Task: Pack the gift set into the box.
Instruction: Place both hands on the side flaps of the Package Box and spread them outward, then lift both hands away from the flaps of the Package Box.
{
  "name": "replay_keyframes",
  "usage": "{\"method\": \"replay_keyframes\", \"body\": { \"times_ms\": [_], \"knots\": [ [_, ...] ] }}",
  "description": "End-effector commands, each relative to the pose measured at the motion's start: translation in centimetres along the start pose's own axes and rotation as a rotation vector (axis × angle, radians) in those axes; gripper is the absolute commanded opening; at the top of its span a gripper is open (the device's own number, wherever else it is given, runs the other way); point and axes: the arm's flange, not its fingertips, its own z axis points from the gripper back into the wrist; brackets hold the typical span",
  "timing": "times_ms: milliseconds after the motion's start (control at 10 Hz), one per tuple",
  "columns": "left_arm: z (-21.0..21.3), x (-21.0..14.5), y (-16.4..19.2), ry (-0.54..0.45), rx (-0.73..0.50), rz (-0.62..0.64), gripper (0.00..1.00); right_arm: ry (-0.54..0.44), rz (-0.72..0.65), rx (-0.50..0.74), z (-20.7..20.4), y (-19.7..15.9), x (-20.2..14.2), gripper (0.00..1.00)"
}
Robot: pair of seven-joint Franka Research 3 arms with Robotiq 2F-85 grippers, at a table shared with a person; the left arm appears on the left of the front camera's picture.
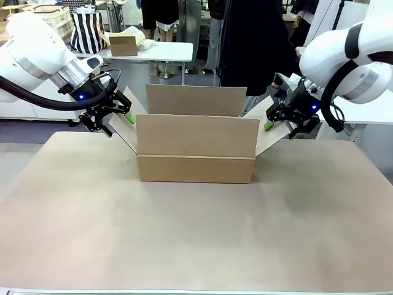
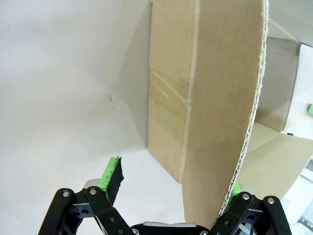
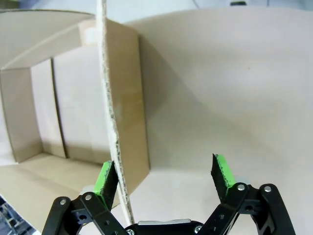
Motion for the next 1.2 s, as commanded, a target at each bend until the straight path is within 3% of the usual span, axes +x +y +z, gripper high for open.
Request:
{"method": "replay_keyframes", "body": {
  "times_ms": [0, 1100],
  "knots": [
    [0.2, -0.06, -0.2, -0.006, 0.015, 0.009, 1.0, -0.005, -0.016, -0.039, 0.24, 0.47, 0.26, 1.0],
    [0.2, -0.06, -0.2, -0.006, 0.015, 0.009, 1.0, -0.005, -0.016, -0.039, 0.24, 0.47, 0.26, 1.0]
  ]
}}
